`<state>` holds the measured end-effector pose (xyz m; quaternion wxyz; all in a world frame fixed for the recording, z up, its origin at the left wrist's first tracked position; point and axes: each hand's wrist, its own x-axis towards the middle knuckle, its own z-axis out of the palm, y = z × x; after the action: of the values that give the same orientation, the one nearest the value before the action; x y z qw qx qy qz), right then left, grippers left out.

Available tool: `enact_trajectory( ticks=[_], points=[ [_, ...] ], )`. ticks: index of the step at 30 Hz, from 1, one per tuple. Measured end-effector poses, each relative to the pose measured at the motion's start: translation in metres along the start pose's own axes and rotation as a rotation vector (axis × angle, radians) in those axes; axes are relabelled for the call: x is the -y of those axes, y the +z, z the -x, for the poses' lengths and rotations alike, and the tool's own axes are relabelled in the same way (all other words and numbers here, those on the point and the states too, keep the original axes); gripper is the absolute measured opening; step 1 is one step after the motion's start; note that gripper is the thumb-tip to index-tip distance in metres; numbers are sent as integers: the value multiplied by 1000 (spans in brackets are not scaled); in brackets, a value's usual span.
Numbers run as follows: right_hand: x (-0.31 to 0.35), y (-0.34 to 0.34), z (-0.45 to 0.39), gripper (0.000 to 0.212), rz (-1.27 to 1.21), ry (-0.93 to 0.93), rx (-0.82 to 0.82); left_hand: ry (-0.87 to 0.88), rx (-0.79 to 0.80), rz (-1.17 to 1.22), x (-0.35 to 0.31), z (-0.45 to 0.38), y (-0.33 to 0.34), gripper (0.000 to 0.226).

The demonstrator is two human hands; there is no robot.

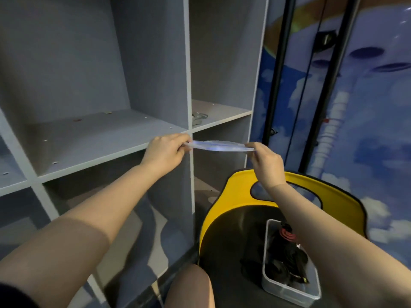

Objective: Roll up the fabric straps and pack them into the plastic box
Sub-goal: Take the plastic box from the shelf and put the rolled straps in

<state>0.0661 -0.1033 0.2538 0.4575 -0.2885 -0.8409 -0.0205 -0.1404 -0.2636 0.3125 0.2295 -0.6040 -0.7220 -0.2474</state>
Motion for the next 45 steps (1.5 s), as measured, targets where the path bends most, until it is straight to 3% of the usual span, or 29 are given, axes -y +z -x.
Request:
enact_trajectory(
  ticks=[3,8,14,21,24,28,33,38,45],
  points=[
    [-33,-21,26,15,37,100,34,14,61,66,-41,-7,20,13],
    [-70,-44,66,23,-207,396,81,-106,300,351,-84,-9,73,12],
    [-109,-50,115,56,-466,759,144,-237,493,849,-131,-3,135,18],
    [-148,-49,167,68,-474,974,217,-379,617,1071,-180,6,188,21],
    [-163,-46,185,68,-430,1028,256,-481,657,1084,-195,10,209,8],
    [-176,-41,202,69,-336,1054,351,-623,720,1037,-199,20,242,36],
    [-188,-26,219,73,-273,1165,455,-676,729,895,-204,31,277,62],
    [-195,-15,234,71,-208,1237,620,-736,834,852,-205,50,309,95],
    [-197,1,245,59,-171,1256,717,-586,993,597,-198,72,337,108]
  ],
)
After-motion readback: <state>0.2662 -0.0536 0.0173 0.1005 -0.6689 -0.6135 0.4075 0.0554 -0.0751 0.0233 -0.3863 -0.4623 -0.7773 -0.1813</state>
